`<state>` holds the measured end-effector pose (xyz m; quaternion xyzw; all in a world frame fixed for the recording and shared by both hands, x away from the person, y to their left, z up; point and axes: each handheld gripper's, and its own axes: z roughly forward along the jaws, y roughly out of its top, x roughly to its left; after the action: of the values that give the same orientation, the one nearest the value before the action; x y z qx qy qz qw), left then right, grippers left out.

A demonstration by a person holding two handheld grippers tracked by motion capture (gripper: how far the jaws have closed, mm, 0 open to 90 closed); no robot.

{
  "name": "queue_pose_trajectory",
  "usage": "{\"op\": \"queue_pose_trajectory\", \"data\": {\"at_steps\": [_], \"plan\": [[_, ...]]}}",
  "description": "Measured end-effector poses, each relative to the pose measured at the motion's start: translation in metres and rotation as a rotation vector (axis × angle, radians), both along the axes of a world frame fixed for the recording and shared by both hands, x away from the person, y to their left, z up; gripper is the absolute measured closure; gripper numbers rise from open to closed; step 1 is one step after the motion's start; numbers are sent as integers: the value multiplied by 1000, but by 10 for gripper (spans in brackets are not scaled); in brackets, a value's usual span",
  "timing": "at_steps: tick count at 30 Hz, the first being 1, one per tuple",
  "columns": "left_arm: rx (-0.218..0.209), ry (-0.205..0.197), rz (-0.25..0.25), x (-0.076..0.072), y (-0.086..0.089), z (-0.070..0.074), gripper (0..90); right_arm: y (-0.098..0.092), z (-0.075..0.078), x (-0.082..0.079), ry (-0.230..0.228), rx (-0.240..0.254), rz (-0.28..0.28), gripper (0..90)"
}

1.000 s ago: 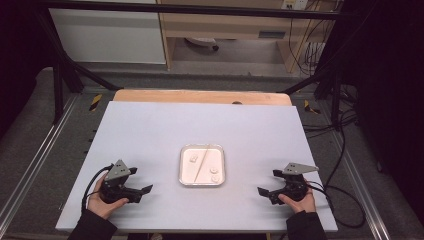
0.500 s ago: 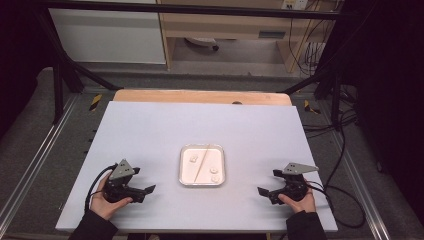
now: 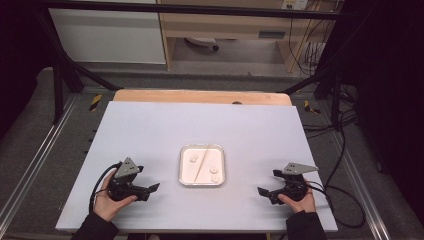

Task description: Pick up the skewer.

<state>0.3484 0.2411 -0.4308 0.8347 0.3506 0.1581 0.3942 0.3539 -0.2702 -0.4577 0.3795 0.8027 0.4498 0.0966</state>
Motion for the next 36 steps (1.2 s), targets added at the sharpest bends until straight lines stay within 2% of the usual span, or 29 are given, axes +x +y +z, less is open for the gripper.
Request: {"op": "queue_pose_trajectory", "data": {"at_steps": [15, 29, 36], "plan": [[16, 7, 5, 4, -22, 9, 128, 0, 0, 0, 0, -3, -1, 8], [22, 11, -7, 11, -53, 16, 124, 0, 0, 0, -2, 2, 1, 7], [40, 12, -14, 15, -71, 18, 124, 0, 0, 0, 0, -3, 1, 7]]}}
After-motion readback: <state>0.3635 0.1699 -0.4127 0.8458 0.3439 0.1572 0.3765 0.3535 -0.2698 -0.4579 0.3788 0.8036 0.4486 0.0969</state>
